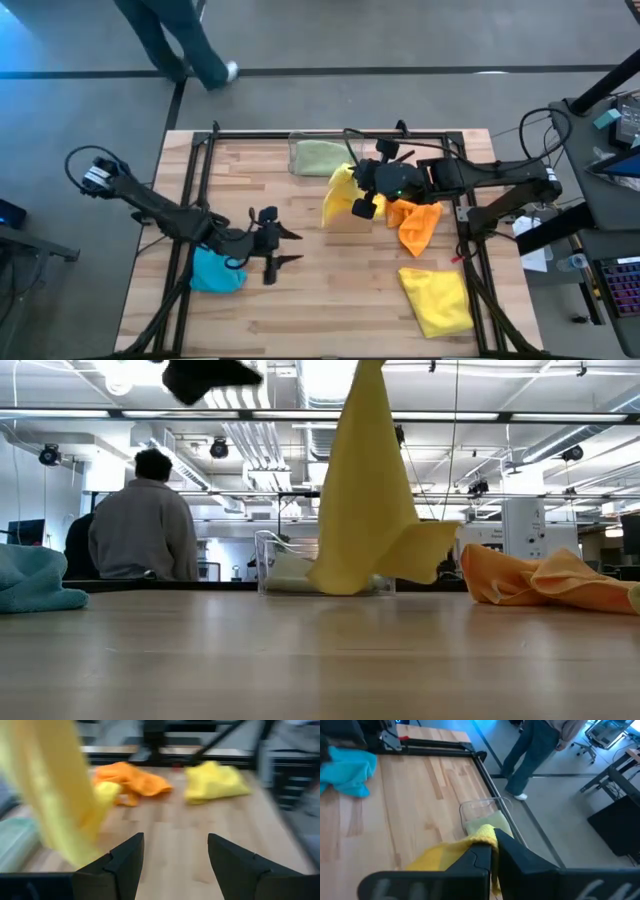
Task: Fold microfiber towels
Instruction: Fold the top yellow microfiber cloth
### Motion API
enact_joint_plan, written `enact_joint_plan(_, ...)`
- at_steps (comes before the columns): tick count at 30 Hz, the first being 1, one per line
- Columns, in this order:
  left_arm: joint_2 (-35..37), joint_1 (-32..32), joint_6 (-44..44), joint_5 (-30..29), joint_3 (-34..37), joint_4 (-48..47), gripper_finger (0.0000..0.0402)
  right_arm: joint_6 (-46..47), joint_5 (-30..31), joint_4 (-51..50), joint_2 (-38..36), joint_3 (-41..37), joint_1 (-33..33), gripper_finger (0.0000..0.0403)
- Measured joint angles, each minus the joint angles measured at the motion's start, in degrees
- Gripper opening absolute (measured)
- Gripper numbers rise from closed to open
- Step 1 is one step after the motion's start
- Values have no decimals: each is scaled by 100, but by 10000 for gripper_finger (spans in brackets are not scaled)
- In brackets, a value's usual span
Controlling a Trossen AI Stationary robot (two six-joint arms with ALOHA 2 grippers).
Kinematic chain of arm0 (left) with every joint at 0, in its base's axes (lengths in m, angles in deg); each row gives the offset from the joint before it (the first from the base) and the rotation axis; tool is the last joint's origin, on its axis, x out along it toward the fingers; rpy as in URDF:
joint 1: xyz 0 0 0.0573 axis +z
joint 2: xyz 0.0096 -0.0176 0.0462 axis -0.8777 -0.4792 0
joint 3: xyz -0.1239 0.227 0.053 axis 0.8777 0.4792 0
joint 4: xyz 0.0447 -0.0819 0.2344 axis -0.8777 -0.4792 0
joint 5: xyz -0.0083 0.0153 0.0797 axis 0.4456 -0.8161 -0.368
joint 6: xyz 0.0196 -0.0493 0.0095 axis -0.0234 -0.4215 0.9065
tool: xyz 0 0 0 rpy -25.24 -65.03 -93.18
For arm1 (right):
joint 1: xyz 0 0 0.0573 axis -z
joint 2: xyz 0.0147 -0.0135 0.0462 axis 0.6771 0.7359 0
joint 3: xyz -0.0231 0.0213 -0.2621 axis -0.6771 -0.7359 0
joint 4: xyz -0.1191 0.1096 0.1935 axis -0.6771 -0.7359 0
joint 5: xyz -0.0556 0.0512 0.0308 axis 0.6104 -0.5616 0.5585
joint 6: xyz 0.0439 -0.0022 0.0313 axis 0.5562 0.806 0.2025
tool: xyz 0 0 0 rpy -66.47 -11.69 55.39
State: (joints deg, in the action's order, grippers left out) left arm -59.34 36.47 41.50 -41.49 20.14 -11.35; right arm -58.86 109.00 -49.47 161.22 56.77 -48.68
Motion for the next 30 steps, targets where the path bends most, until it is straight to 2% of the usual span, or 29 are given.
enact_joint_plan(3,-308,55,-38,-800,289,458,203,71,1,1,0,16,0,8)
enact_joint_plan(5,-521,113,-180,-1108,432,801,203,102,1,9,0,17,0,8)
enact_joint_plan(12,-1491,246,-505,-931,436,1684,203,158,1,42,0,17,14,8)
enact_joint_plan(17,-1997,244,-508,-910,134,1717,203,221,-3,42,0,17,86,8)
enact_joint_plan(30,-2242,244,-504,-958,-130,1830,207,604,1,59,280,26,480,8)
